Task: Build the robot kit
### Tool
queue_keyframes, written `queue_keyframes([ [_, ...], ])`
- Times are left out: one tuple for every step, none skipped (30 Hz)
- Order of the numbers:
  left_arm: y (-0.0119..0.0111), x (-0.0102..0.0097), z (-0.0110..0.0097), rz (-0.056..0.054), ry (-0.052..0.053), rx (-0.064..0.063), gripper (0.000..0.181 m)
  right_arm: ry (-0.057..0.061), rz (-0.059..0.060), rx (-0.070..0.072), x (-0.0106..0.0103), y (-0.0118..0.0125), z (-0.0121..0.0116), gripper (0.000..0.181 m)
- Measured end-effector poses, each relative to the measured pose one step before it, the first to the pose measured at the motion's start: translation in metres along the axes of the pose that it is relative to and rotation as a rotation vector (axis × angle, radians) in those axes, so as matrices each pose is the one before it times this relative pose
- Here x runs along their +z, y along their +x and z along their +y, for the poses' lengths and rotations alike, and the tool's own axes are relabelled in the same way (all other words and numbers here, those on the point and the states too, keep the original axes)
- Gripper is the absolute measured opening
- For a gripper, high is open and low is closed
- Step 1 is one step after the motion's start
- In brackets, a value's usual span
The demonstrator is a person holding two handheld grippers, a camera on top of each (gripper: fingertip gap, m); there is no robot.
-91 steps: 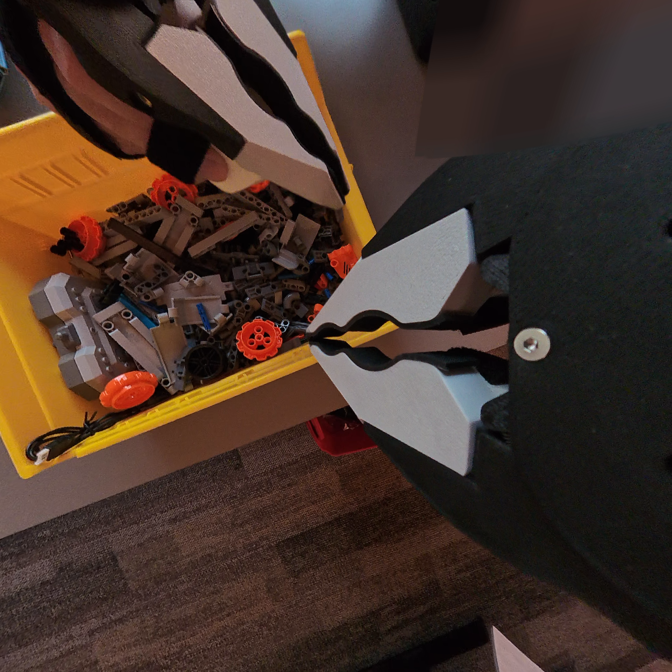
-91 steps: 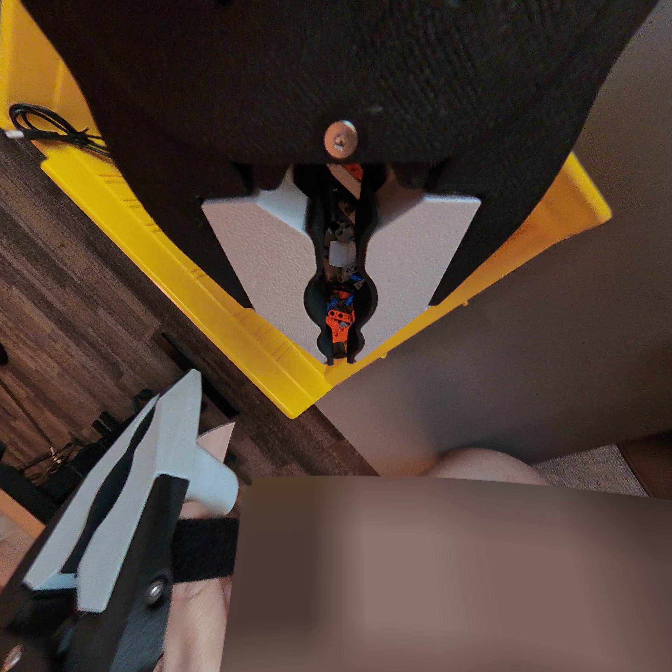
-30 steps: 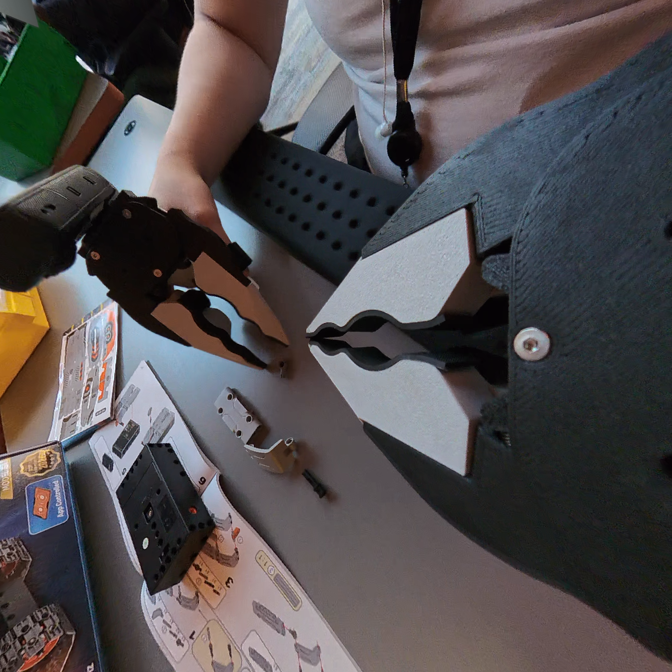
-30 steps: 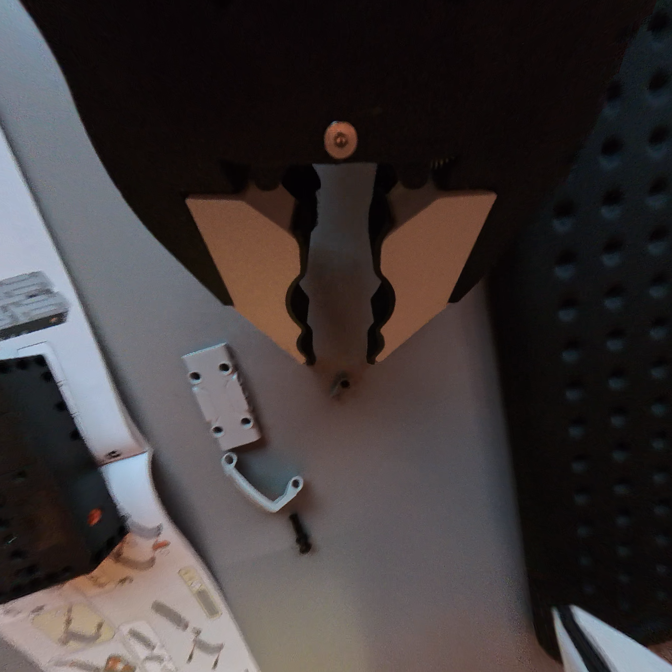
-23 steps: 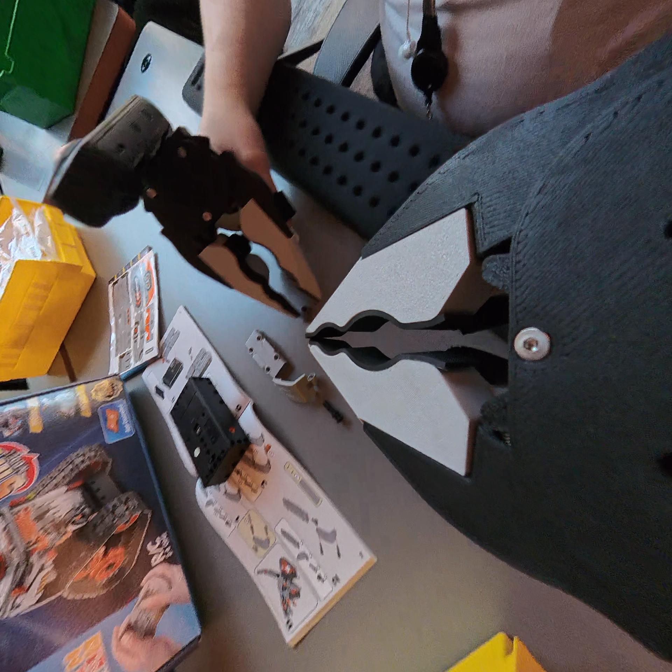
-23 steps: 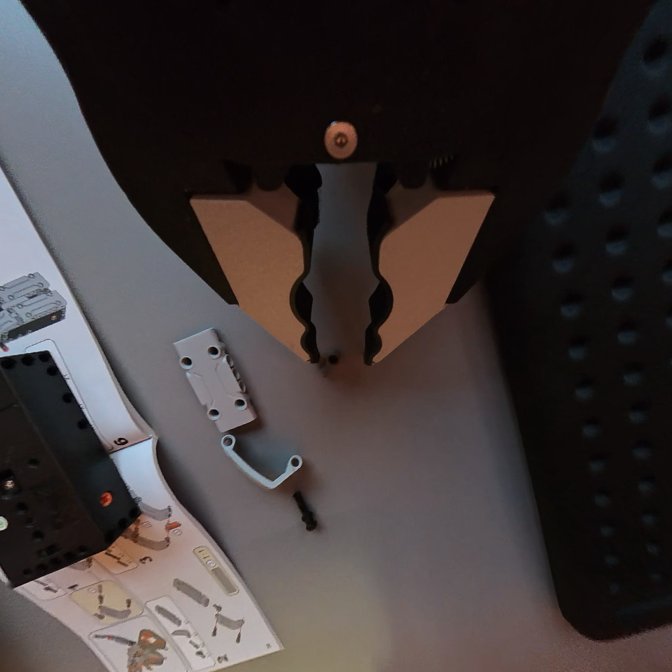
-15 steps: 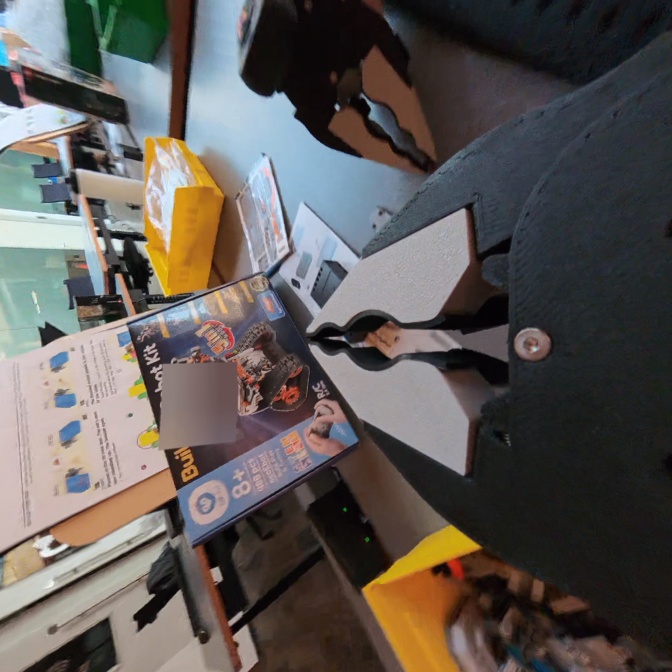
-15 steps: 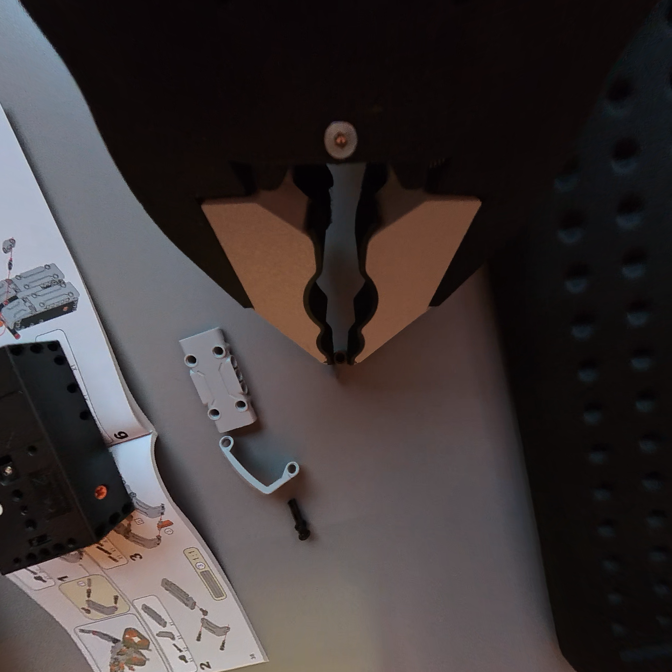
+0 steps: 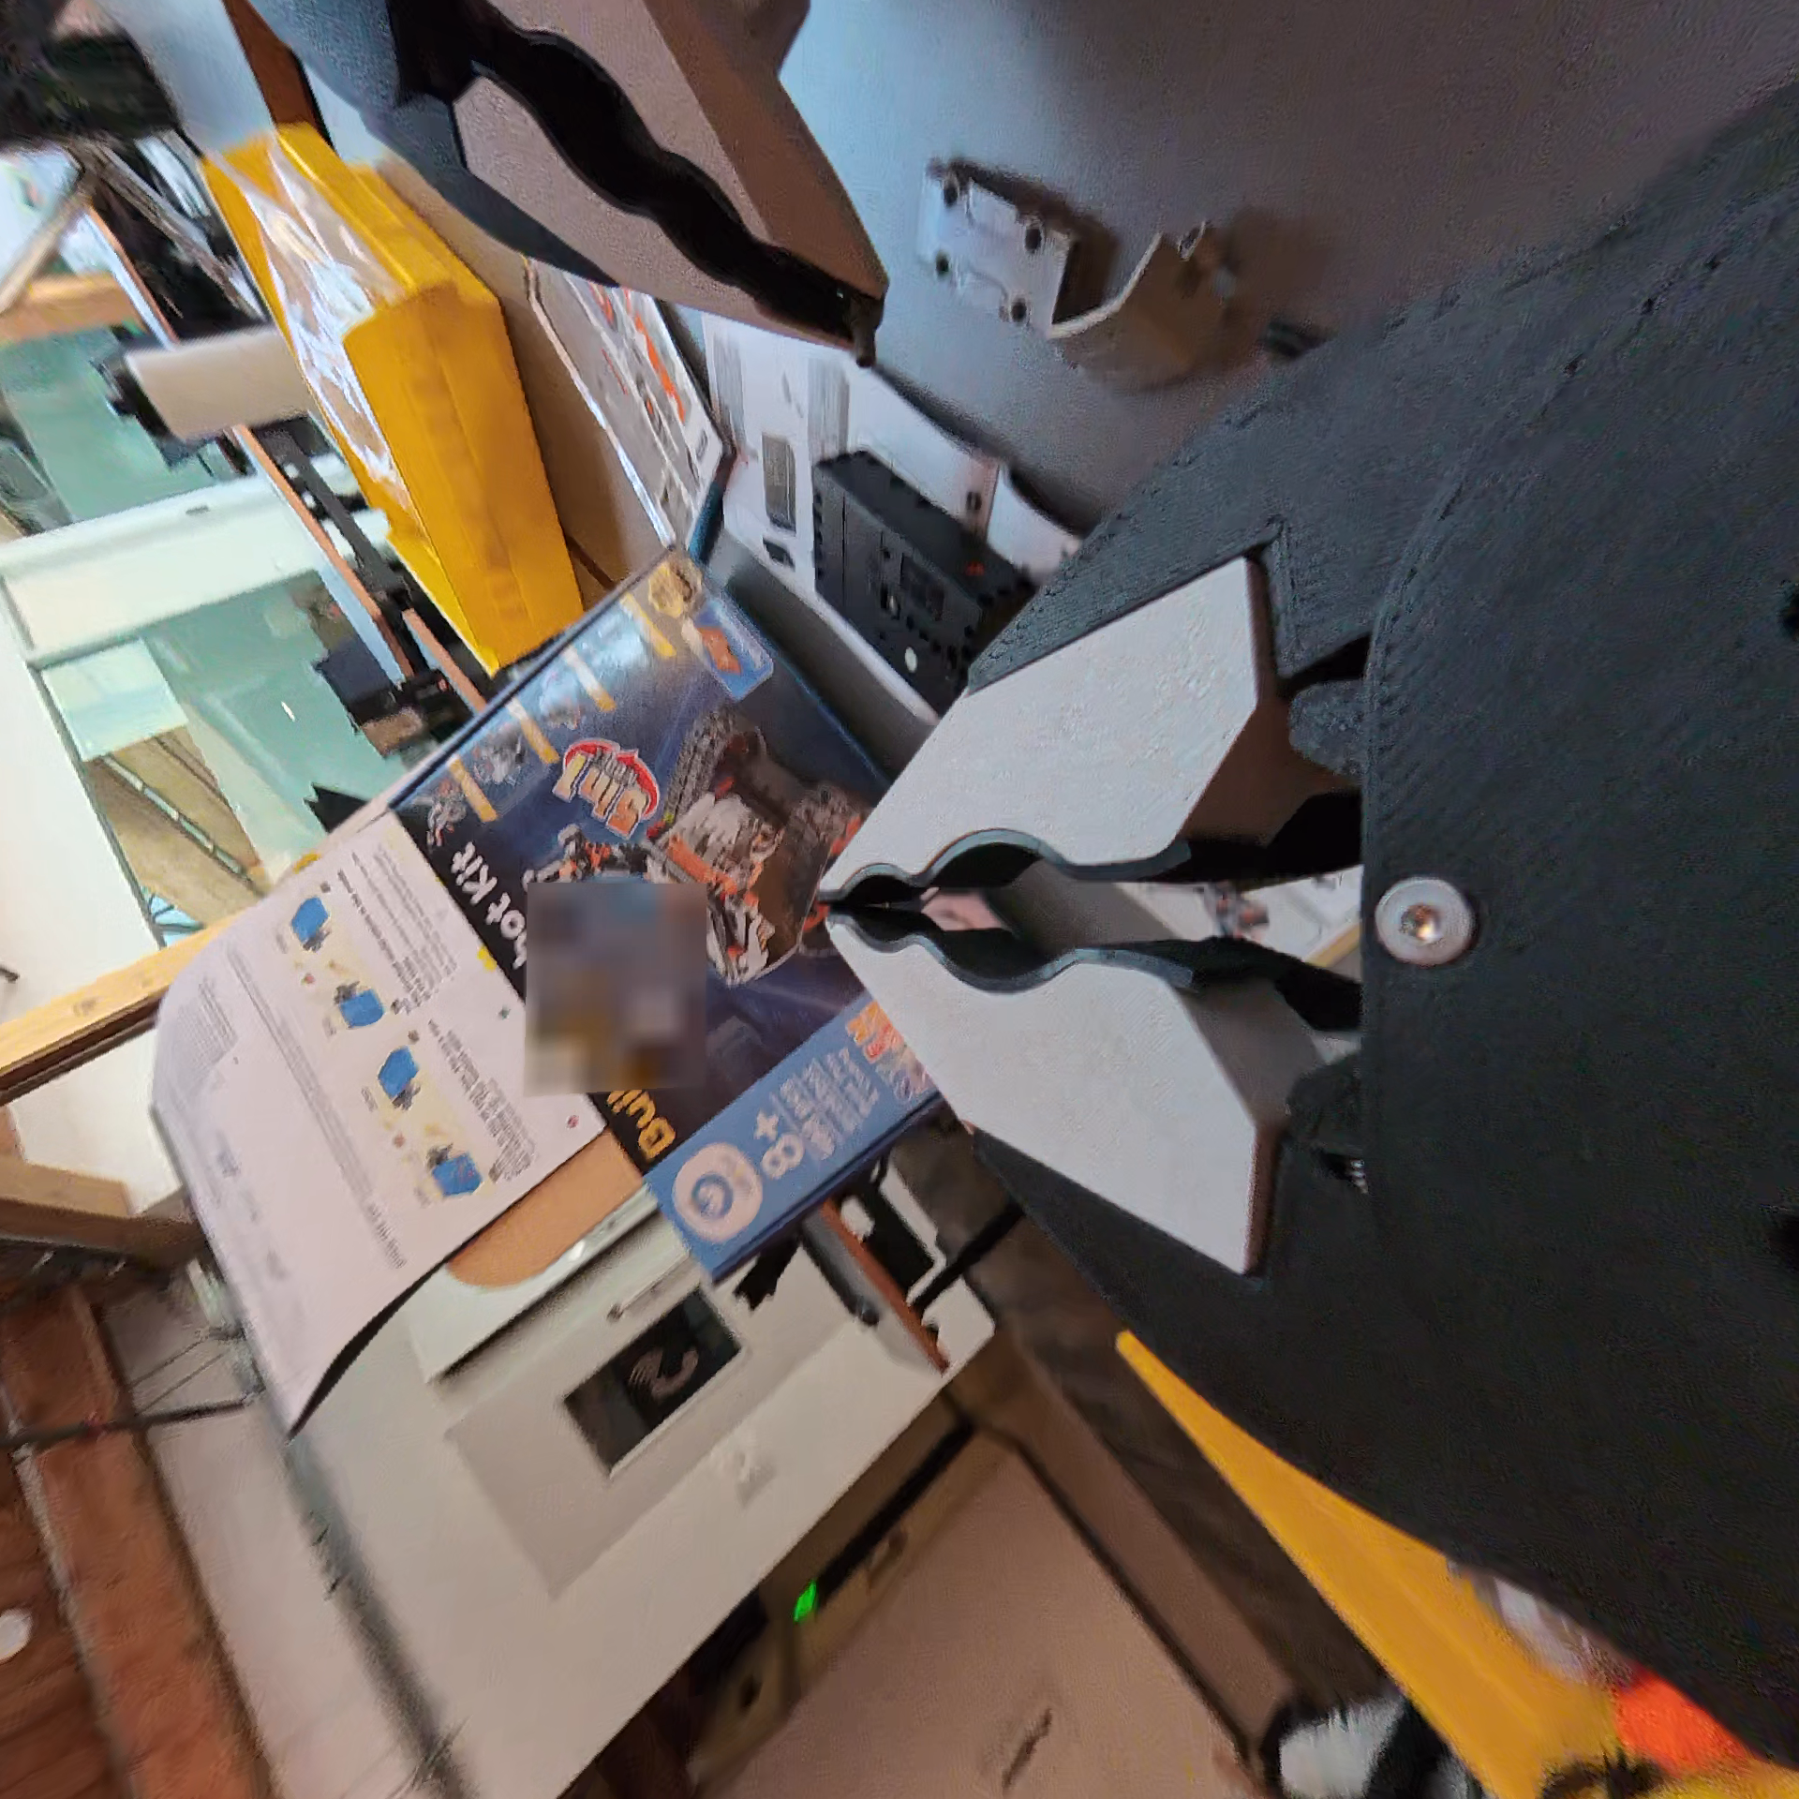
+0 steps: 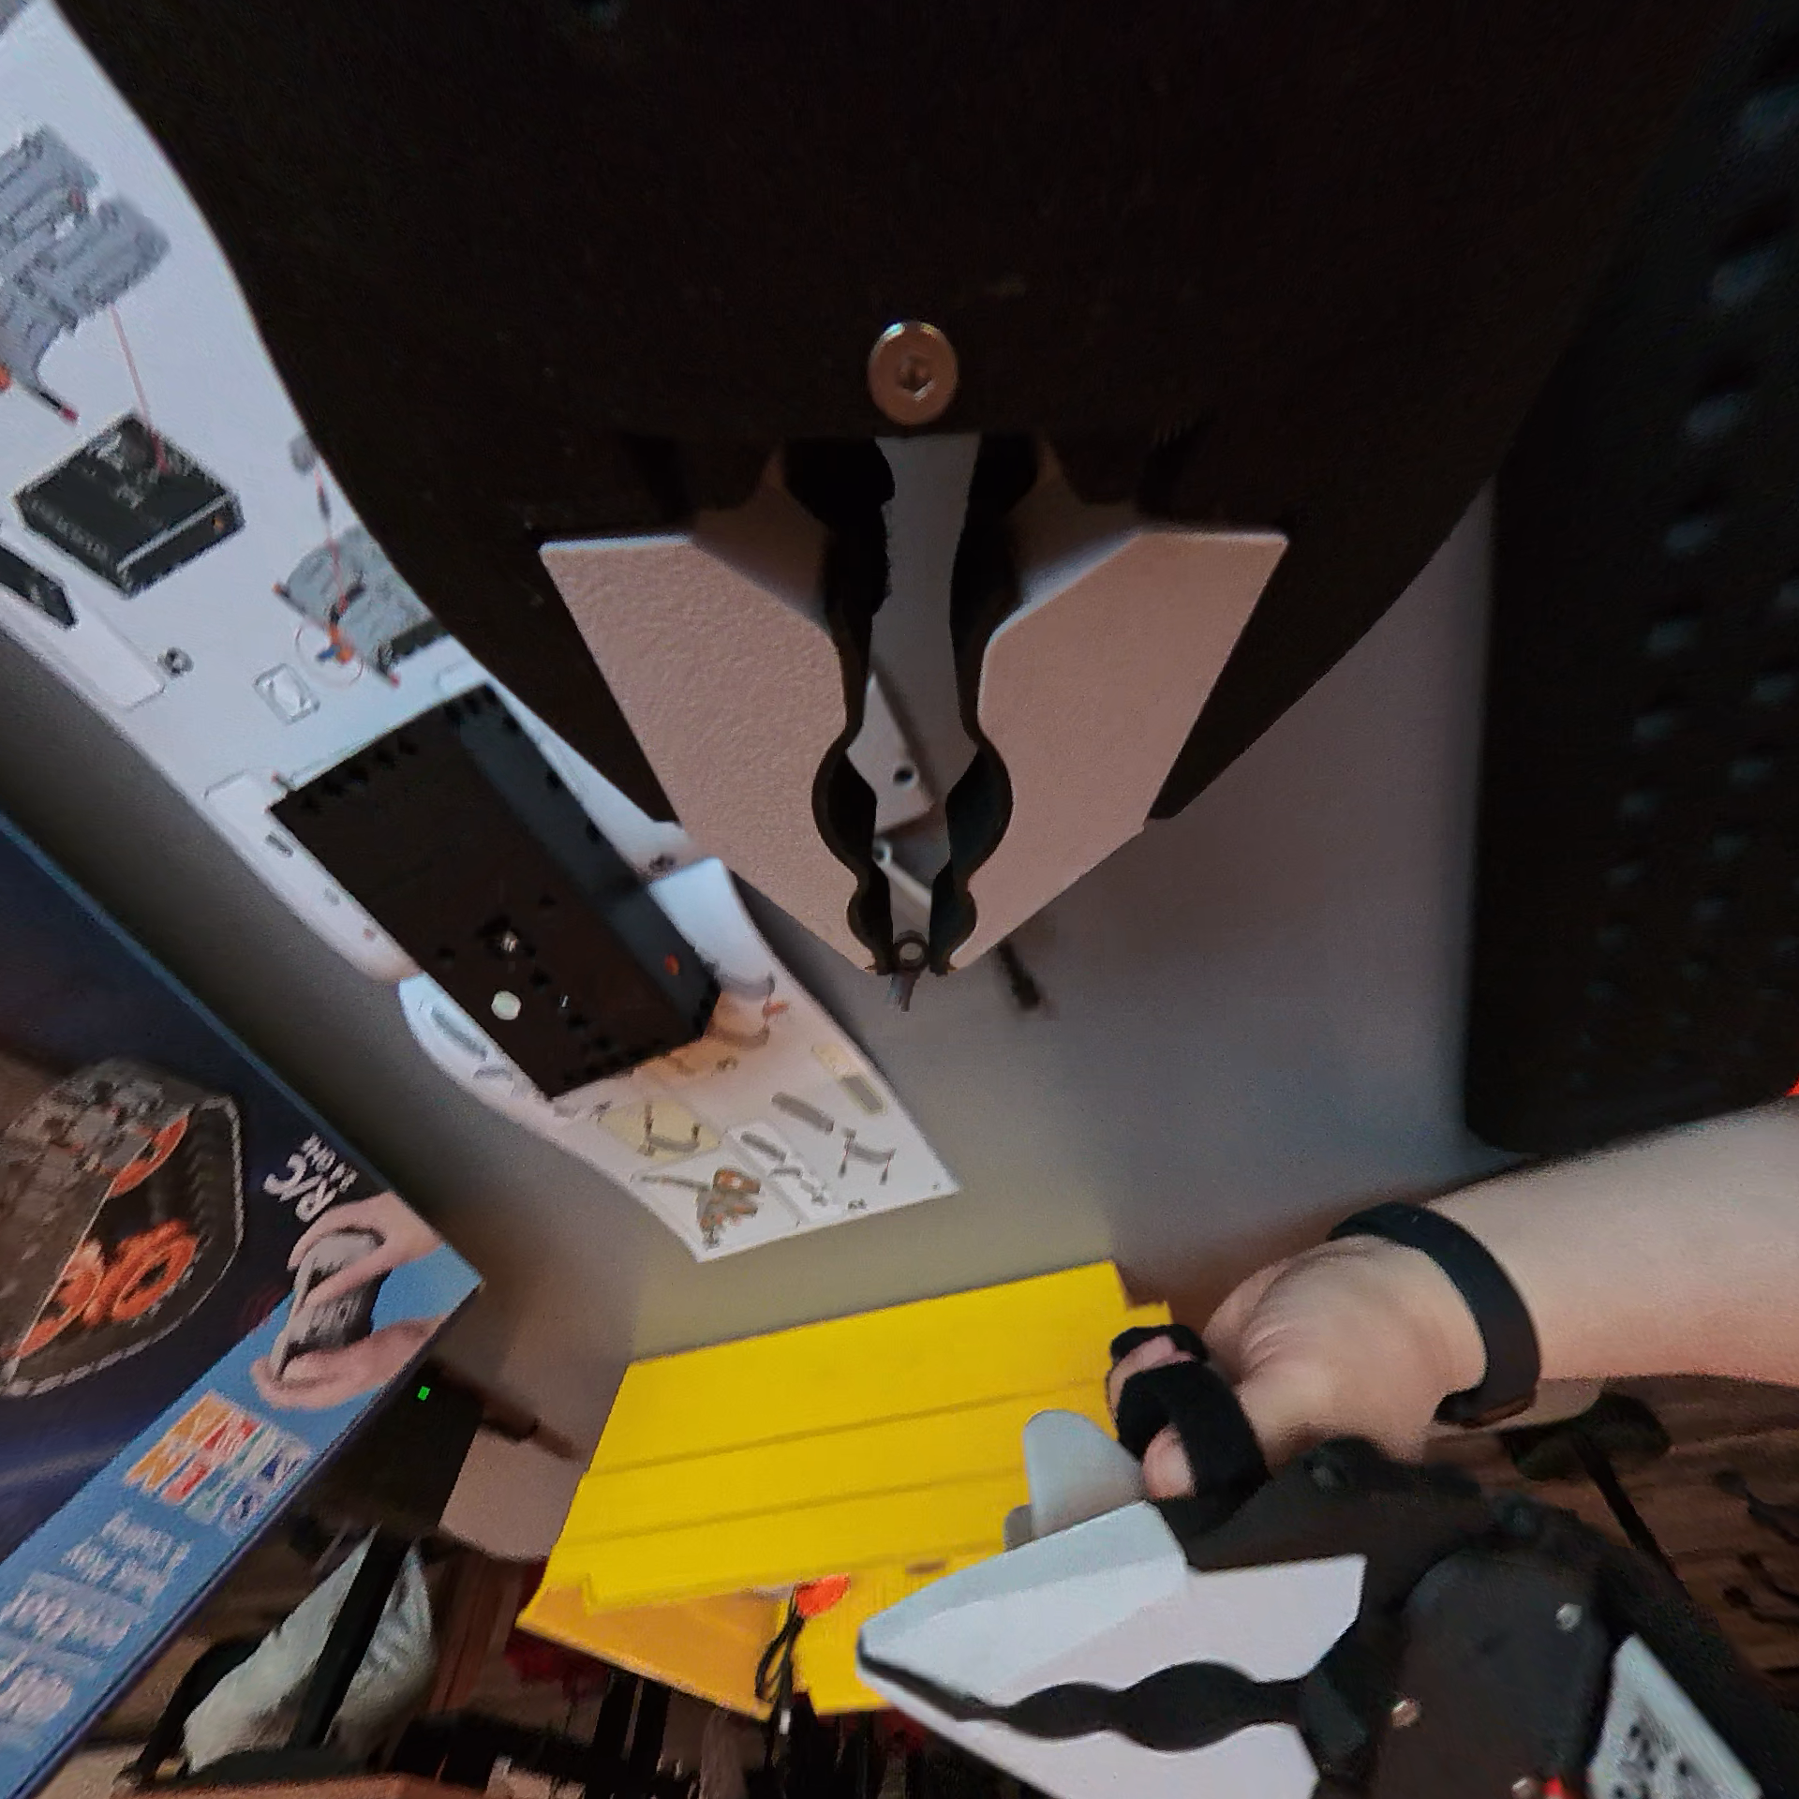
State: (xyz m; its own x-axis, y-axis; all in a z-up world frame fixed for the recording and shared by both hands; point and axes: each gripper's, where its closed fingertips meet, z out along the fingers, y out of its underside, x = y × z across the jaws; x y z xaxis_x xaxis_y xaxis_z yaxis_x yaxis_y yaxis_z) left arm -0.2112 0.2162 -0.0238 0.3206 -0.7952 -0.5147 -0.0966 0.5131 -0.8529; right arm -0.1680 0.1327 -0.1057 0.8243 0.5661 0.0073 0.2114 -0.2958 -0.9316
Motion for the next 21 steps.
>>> queue_keyframes([
  [-0.00583,-0.00368,-0.00591,-0.0478,0.0144,0.0472,0.0,0.0298,0.0166,-0.0143,0.00516,0.00234,-0.00868,0.006],
  [-0.00569,-0.00334,-0.00424,-0.038,0.0212,0.0061,0.0,0.0378,0.0272,-0.0135,0.00587,0.00432,-0.01019,0.006],
  [-0.00268,-0.00224,-0.00156,-0.0092,0.0129,-0.0388,0.0,0.0407,0.0253,-0.0066,0.00705,0.00467,-0.01108,0.006],
  [-0.002,-0.00113,0.0004,0.0017,0.001,-0.062,0.0,0.0391,0.0197,0.0037,0.00766,0.00409,-0.01122,0.006],
  [-0.00264,-0.00022,0.00184,-0.0017,-0.0086,-0.0573,0.0,0.0426,0.0175,0.0065,0.00688,0.00286,-0.01139,0.007],
  [-0.00709,-0.00003,0.00318,-0.0298,-0.0223,-0.0356,0.0,0.041,0.009,-0.0002,0.0054,0.00003,-0.0099,0.006],
  [-0.00964,-0.00025,0.00217,-0.0445,-0.0219,-0.0096,0.0,0.0226,-0.0074,-0.0102,0.00368,-0.00396,-0.00511,0.006],
  [-0.00891,-0.00151,-0.0009,-0.0384,-0.0053,0.0044,0.0,0.0045,-0.0054,-0.0231,0.00105,-0.00523,0.00066,0.006],
  [-0.00881,-0.00287,-0.0039,-0.0375,0.014,0.0041,0.0,-0.0055,-0.0048,-0.0402,-0.00128,-0.00643,0.00457,0.006],
  [-0.00683,-0.00329,-0.00529,-0.0258,0.0226,-0.0027,0.0,-0.0118,-0.0067,-0.0511,-0.00167,-0.00662,0.00551,0.006],
  [-0.00383,-0.00264,-0.00461,-0.0093,0.0184,-0.0068,0.0,-0.0211,0.0009,-0.0479,-0.00097,-0.00402,0.00497,0.006],
  [-0.00165,-0.00177,-0.00261,-0.001,0.011,-0.0062,0.0,-0.0238,0.0084,-0.038,-0.0003,-0.00109,0.00339,0.006],
  [-0.0002,-0.00047,-0.0002,0.0014,0.0044,-0.0063,0.0,-0.0209,0.0078,-0.0223,0.00004,0.00098,0.00234,0.006],
  [0.00221,0.00077,0.00266,0.0111,-0.0068,-0.0064,0.0,-0.0108,0.01,0.0003,-0.00034,0.00283,0.00123,0.006],
  [0.00345,0.00181,0.00552,0.0138,-0.0195,-0.0073,0.0,0.0037,0.007,0.0197,-0.00095,0.00347,-0.00003,0.006],
  [0.00389,0.0022,0.00647,0.0142,-0.0228,-0.0081,0.0,0.0094,-0.0033,0.0305,-0.00115,0.00251,-0.00028,0.007],
  [0.00408,0.00223,0.00601,0.0158,-0.0201,-0.0112,0.0,0.0066,-0.0058,0.0306,-0.00142,0.0023,0.00051,0.007],
  [0.00233,0.00161,0.00519,0.0084,-0.0197,-0.015,0.0,0.0023,-0.0058,0.0252,-0.00135,0.00217,0.00108,0.007],
  [-0.0003,0.00094,0.00341,-0.0029,-0.0133,-0.0146,0.0,0.0016,-0.0045,0.0183,-0.00155,0.002,0.00061,0.007],
  [-0.00163,0.00021,0.00139,-0.0045,-0.0033,-0.0118,0.0,0.0008,-0.0057,0.0111,-0.00117,0.0015,0.00032,0.007],
  [-0.00249,0.00017,0.00086,-0.0051,0.0022,-0.0072,0.0,-0.0025,-0.0132,0.0048,-0.00103,-0.00009,0.00042,0.006],
])
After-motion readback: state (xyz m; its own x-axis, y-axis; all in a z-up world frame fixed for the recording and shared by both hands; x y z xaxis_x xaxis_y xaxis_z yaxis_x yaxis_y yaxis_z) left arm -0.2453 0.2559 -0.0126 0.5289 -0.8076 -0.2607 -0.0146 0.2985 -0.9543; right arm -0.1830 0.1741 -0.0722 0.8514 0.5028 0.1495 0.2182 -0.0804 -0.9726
